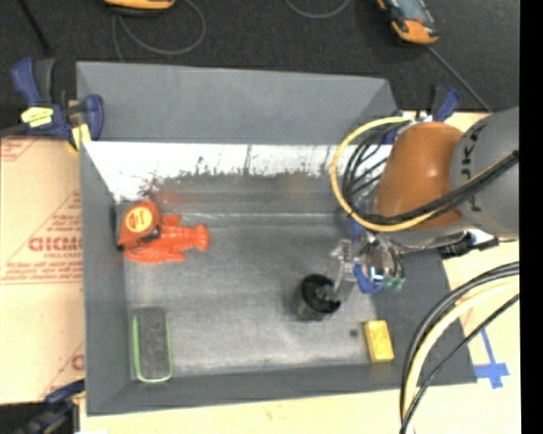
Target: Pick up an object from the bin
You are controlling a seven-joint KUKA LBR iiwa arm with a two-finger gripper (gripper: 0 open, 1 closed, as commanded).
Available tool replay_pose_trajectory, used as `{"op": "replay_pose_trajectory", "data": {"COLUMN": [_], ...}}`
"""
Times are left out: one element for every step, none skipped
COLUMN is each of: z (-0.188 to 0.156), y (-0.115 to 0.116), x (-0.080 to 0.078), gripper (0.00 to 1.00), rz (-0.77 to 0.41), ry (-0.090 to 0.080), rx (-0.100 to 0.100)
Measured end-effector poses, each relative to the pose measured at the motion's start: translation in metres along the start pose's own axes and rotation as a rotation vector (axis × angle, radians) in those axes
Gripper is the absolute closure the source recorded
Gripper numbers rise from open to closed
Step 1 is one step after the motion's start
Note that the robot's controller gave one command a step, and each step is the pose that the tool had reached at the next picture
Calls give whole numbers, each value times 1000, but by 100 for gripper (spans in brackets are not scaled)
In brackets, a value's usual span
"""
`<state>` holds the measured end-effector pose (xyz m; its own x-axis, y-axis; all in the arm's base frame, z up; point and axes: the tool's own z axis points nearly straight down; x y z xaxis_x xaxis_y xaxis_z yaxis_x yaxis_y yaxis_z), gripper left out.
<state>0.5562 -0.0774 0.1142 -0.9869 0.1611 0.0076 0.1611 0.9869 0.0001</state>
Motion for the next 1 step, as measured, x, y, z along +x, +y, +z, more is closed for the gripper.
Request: {"op": "replay_pose_trajectory", "data": {"z": [-54], "y": [-4], "x": [-7], "gripper": [100], "rz": [-6], "ry": [-8], "rx": [0]}}
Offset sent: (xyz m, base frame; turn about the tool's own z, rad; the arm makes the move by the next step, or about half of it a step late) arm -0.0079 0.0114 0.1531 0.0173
